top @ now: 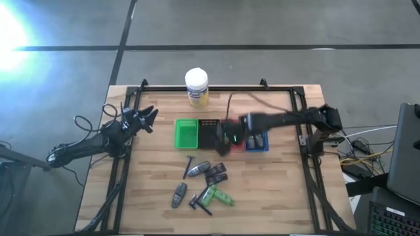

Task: Pick & Place Travel size toiletries
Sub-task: Put the green shampoo into the red bin

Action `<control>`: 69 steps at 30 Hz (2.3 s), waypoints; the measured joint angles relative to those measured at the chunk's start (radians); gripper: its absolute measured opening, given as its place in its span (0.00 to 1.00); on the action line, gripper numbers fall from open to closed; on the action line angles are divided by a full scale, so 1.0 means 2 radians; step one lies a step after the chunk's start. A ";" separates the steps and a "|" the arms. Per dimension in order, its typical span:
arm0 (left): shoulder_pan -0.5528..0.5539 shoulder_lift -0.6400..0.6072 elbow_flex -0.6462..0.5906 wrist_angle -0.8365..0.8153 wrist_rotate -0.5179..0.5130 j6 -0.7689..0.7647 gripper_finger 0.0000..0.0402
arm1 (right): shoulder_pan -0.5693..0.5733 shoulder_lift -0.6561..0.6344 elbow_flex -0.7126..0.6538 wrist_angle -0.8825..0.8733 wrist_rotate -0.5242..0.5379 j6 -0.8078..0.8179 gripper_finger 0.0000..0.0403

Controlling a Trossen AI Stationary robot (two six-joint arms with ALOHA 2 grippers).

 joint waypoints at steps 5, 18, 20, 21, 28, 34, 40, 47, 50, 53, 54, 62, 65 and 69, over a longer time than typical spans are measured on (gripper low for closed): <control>0.000 0.001 0.000 0.000 0.000 0.000 0.59 | 0.119 0.019 0.000 0.039 -0.012 -0.014 0.85; 0.000 0.006 0.000 0.000 0.000 0.000 0.59 | 0.228 0.192 0.105 0.046 0.033 0.047 0.83; 0.000 0.007 0.000 0.000 0.000 0.000 0.59 | 0.232 0.225 0.143 0.002 0.048 0.064 0.83; 0.000 0.007 0.000 0.000 0.000 0.000 0.59 | 0.233 0.240 0.162 -0.029 0.060 0.075 0.83; 0.000 0.007 0.000 0.000 0.000 0.000 0.59 | 0.229 0.299 0.244 -0.093 0.096 0.084 0.82; 0.000 0.008 0.000 0.000 0.000 0.000 0.59 | 0.227 0.317 0.255 -0.072 0.063 0.070 0.68; 0.000 0.008 0.000 0.001 0.000 0.000 0.59 | 0.226 0.298 0.229 -0.064 0.055 0.041 0.44; 0.000 0.008 0.000 0.001 0.000 0.000 0.59 | 0.224 0.229 0.190 -0.153 0.064 0.086 0.24; 0.000 0.008 0.000 0.001 0.000 0.000 0.59 | 0.214 0.161 0.162 -0.185 0.088 0.158 0.26; 0.000 0.008 0.000 0.001 0.000 0.000 0.59 | 0.183 0.088 0.110 -0.181 0.117 0.226 0.28; 0.000 0.008 0.000 0.001 0.000 0.000 0.59 | 0.166 0.064 0.089 -0.177 0.125 0.252 0.28; 0.000 0.008 0.000 0.001 0.000 0.000 0.59 | -0.026 -0.067 -0.109 0.050 0.099 0.241 0.30; 0.000 0.008 0.000 0.001 0.000 0.000 0.59 | -0.071 -0.069 -0.154 0.127 0.065 0.228 0.33; 0.000 0.008 0.000 0.002 0.000 0.000 0.59 | -0.088 -0.064 -0.179 0.127 0.066 0.223 0.41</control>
